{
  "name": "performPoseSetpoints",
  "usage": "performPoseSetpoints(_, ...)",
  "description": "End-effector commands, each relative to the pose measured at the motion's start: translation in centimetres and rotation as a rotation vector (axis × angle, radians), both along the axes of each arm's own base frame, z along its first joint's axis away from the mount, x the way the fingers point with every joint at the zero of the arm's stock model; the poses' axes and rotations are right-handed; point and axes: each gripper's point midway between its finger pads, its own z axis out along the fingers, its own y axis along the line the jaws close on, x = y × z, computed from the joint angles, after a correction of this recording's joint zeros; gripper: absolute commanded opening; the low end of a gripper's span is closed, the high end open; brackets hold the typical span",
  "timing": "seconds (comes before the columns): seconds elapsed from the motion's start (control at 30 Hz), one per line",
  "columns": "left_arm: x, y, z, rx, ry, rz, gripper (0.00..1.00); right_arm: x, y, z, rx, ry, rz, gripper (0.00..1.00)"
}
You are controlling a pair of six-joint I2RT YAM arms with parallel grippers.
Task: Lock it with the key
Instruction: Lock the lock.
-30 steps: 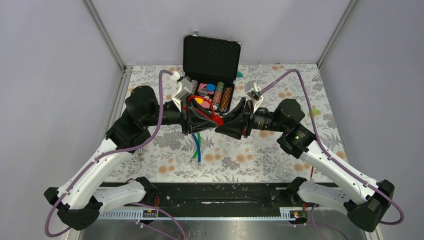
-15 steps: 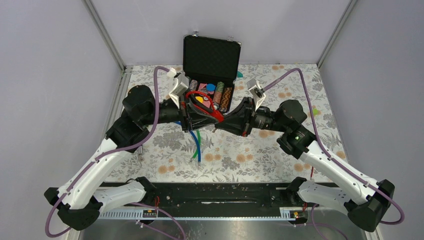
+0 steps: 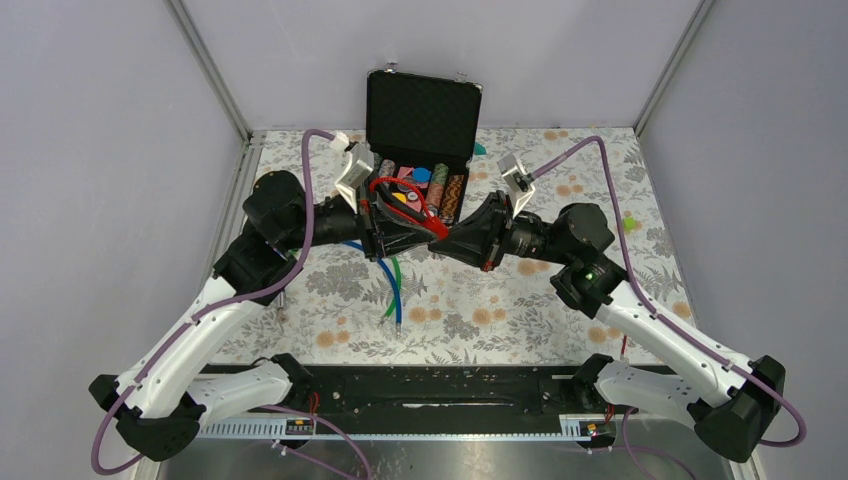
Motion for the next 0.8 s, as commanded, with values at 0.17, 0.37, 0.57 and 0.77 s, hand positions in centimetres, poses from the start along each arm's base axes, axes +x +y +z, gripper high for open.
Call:
performPoseSetpoints(0.17, -1.5, 0.6, 1.9, -0.019, -0.094, -0.044, 0.00, -1.5, -0.7, -3.1, -0.187, -0.132, 0.067, 0.00)
performPoseSetpoints(0.37, -1.8, 0.8, 1.7, 0.000, -0.099, -0.061, 0.00, -3.3, -2.2, -6.4, -0.378, -0.180, 0.159, 0.00)
performPoseSetpoints(0.57, -1.1, 1.6, 2.6, -0.005, -0.122, -0.004, 0.00, -3.4, -2.4, -7.7, -0.439, -0.163, 0.191, 0.00)
performPoseSetpoints(0.77, 0.6, 2.3, 3.9, -0.131, -0.109, 0.132, 0.00, -0.6, -0.7, -5.5, -0.274, -0.019, 0.026, 0.00)
